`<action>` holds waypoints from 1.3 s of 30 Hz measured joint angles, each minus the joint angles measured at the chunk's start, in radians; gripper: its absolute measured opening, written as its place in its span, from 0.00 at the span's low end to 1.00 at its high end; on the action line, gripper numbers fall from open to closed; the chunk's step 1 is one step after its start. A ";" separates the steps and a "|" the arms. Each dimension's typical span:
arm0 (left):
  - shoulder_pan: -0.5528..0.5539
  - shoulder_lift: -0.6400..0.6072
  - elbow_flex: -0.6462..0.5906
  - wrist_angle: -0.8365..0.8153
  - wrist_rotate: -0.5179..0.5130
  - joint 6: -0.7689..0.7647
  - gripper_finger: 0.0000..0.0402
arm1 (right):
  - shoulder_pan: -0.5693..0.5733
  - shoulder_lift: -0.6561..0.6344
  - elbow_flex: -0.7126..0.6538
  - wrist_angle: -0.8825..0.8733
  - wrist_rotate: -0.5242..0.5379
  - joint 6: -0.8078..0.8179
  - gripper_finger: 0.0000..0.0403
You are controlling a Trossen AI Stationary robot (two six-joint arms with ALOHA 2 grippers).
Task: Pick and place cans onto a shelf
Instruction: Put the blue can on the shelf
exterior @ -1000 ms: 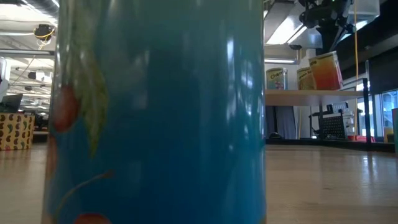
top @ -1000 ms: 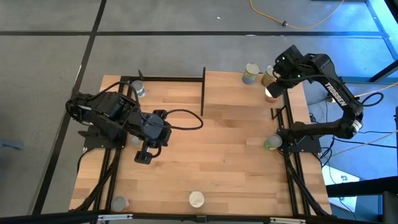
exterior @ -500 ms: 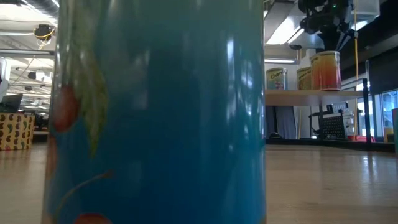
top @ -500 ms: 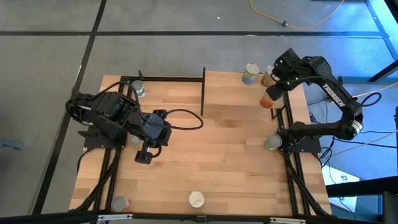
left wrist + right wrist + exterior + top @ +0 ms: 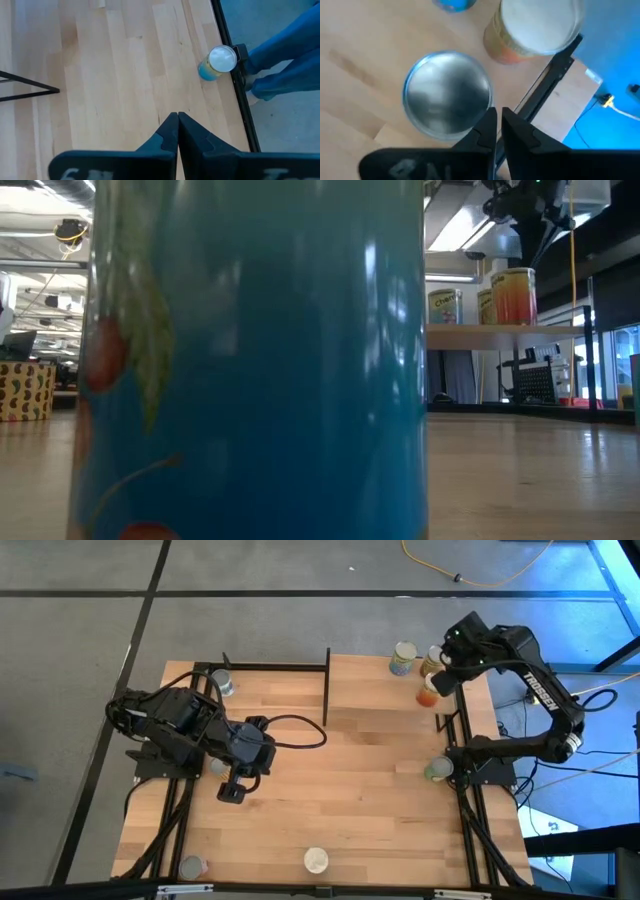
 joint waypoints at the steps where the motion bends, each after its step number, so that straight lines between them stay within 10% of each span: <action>1: 0.000 0.000 0.000 0.000 0.000 0.000 0.00 | 0.000 0.000 0.007 -0.011 -0.030 -0.011 0.07; 16: 0.000 0.000 0.000 -0.045 -0.121 -0.288 0.00 | 0.186 -0.079 0.176 -0.018 -0.231 -0.035 0.01; 26: -0.022 0.007 -0.150 -0.031 0.021 -0.503 0.14 | 0.252 -0.128 0.196 -0.019 -0.230 -0.036 0.01; 39: -0.119 0.009 -0.622 0.736 -0.006 -0.218 0.14 | 0.308 -0.150 0.195 -0.018 -0.230 -0.069 0.01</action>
